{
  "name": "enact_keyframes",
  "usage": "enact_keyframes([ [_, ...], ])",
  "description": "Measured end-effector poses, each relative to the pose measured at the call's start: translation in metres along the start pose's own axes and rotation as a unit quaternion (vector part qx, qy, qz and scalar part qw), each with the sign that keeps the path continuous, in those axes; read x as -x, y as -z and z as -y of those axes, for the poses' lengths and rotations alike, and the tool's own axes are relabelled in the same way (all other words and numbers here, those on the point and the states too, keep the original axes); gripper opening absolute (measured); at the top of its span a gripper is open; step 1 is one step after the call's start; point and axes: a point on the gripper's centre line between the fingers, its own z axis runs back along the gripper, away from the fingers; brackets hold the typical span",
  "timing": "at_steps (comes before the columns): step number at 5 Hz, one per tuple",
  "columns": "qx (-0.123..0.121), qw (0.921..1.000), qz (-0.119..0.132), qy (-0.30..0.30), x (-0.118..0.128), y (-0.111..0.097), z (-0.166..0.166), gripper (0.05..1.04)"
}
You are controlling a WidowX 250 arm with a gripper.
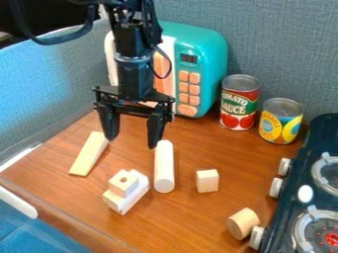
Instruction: Put the cube on top of cube with hole
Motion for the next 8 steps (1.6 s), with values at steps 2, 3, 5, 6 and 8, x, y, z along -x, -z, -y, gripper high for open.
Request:
enact_keyframes([
  [2,-0.014,0.9937,0.008,0.111,-0.018,0.016,0.011,0.999],
  [3,-0.001,0.9851,0.034,0.168,-0.03,0.02,0.021,0.999],
  [5,0.124,0.9327,0.047,0.335,-0.031,0.017,0.07,0.999],
  [6,0.153,0.8986,0.057,0.407,-0.02,0.005,0.093,0.999],
  [8,0.061,0.9069,0.03,0.416,-0.02,0.028,0.089,0.999],
])
